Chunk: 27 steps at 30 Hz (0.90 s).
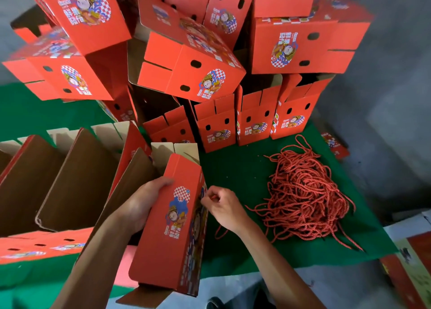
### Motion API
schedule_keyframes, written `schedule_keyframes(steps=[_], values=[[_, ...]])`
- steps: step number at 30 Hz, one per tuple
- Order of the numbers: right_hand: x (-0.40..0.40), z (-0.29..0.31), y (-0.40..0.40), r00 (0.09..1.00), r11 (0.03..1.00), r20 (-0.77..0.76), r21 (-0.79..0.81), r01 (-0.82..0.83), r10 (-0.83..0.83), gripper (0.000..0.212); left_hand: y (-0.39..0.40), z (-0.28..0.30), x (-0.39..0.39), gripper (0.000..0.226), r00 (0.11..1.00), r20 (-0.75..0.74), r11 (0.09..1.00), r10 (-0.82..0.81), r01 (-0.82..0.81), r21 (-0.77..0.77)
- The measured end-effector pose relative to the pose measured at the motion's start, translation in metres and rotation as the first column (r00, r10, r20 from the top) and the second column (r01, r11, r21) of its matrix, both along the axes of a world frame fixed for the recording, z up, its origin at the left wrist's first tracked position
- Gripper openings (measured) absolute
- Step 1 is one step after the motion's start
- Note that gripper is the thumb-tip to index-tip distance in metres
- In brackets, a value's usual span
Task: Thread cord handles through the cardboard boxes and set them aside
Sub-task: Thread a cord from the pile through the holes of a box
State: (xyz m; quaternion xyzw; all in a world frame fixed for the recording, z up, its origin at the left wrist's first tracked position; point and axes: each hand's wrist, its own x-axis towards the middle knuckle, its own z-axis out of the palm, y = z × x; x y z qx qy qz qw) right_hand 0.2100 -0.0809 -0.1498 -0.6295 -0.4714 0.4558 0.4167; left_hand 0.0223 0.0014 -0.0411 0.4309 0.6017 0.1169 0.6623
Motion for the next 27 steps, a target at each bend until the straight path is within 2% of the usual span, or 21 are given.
schedule_keyframes(steps=[3, 7, 11, 14, 18, 21, 27], values=[[0.002, 0.000, 0.002, 1.000, 1.000, 0.011, 0.005, -0.029, 0.029, 0.021, 0.000, 0.002, 0.003, 0.054, 0.999, 0.032, 0.999, -0.002, 0.003, -0.043], [0.008, -0.001, 0.005, 0.998, 0.998, 0.057, 0.041, -0.040, 0.037, 0.019, -0.005, 0.003, -0.001, 0.064, 0.985, 0.021, 0.984, -0.173, 0.174, -0.035], [0.011, -0.001, 0.006, 1.000, 0.998, 0.017, 0.058, -0.023, 0.022, 0.017, -0.008, 0.007, 0.002, 0.056, 0.976, -0.009, 0.976, -0.217, 0.217, 0.002], [0.005, -0.008, 0.003, 0.989, 0.998, -0.147, 0.058, 0.027, -0.018, 0.012, -0.008, 0.008, 0.002, 0.054, 0.983, -0.029, 0.984, -0.181, 0.181, -0.002], [-0.005, -0.014, -0.005, 0.898, 0.985, -0.415, 0.026, 0.169, -0.143, 0.010, -0.012, 0.008, 0.001, 0.052, 0.992, -0.068, 0.994, -0.111, 0.112, 0.014], [-0.013, -0.017, -0.007, 0.834, 0.976, -0.519, -0.003, 0.218, -0.188, 0.009, -0.012, 0.002, 0.001, 0.053, 0.995, -0.085, 0.993, -0.047, 0.055, 0.100], [-0.029, -0.022, -0.006, 0.723, 0.940, -0.634, -0.023, 0.339, -0.276, 0.012, -0.013, 0.001, 0.002, 0.057, 0.999, -0.040, 0.997, 0.034, -0.031, 0.070]])
